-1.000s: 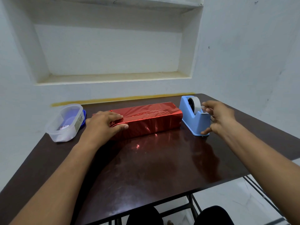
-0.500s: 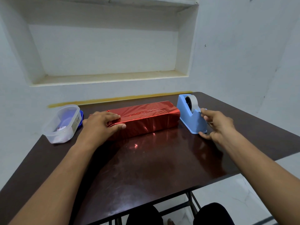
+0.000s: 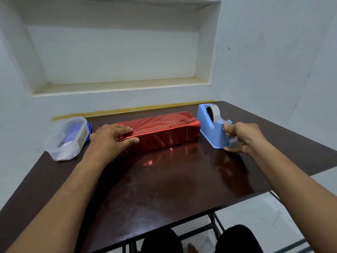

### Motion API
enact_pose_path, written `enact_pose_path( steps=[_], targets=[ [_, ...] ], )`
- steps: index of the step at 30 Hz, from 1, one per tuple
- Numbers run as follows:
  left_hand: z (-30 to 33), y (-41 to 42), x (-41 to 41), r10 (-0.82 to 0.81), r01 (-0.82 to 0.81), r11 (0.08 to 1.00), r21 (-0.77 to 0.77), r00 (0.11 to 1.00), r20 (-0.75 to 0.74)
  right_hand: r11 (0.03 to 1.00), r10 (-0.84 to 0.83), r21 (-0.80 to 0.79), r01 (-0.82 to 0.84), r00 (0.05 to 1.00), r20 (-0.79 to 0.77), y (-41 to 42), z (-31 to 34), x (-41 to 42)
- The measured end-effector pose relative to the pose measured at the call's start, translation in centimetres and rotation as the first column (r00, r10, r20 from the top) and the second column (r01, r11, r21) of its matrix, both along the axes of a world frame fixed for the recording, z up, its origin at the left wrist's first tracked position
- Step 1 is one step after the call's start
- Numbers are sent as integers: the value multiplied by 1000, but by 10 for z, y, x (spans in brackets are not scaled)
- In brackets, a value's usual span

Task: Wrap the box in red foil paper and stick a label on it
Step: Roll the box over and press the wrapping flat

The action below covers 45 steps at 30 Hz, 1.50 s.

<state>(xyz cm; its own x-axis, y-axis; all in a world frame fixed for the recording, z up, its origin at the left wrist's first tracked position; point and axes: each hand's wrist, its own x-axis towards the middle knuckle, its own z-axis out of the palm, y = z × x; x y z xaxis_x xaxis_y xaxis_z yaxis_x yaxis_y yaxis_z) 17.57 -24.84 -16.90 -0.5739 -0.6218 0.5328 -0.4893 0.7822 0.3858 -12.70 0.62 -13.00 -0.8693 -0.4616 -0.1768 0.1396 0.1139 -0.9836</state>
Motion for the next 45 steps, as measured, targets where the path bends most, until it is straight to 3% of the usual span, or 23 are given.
enact_pose_path(
  steps=[10, 14, 18, 21, 25, 29, 33, 37, 40, 42, 45],
  targets=[
    [-2, -3, 1, 0, 0, 1000, 15, 1000, -1, 989, -24, 140, 44, 989, -147, -2, 1, -8],
    [-2, -4, 2, 3, -3, 1000, 7, 1000, 25, 954, -45, 274, 120, 964, -264, 1, -12, -3],
    [-2, -5, 2, 1, -1, 1000, 17, 1000, 14, 978, -70, 182, 101, 983, -172, 13, -28, 0],
    [-2, -4, 2, 0, 0, 1000, 14, 1000, 15, 990, -5, 135, 39, 971, -238, 26, -12, 9],
    [-1, -4, 1, 6, -6, 1000, 13, 1000, 10, 982, 177, 129, -134, 890, -420, 35, 8, 36],
    [-1, -3, 1, 6, -6, 1000, 25, 1000, 2, 945, 327, 187, -269, 733, -596, 27, 24, 58],
    [0, 3, 0, 7, -7, 1000, 27, 1000, 1, 923, 386, 275, -271, 654, -651, 0, 40, 74],
    [1, 5, 2, 24, -24, 1000, 17, 1000, 5, 910, 413, 313, -271, 648, -640, -37, 52, 84],
    [1, 7, 1, 39, -40, 999, 28, 999, 13, 874, 482, 338, -349, 699, -527, -65, 63, 89],
    [2, 9, 1, 52, -53, 998, 37, 998, 29, 818, 567, 384, -428, 710, -417, -85, 70, 93],
    [5, 14, 2, 71, -74, 996, 57, 996, 46, 707, 694, 495, -506, 633, -344, -118, 78, 100]
  ],
)
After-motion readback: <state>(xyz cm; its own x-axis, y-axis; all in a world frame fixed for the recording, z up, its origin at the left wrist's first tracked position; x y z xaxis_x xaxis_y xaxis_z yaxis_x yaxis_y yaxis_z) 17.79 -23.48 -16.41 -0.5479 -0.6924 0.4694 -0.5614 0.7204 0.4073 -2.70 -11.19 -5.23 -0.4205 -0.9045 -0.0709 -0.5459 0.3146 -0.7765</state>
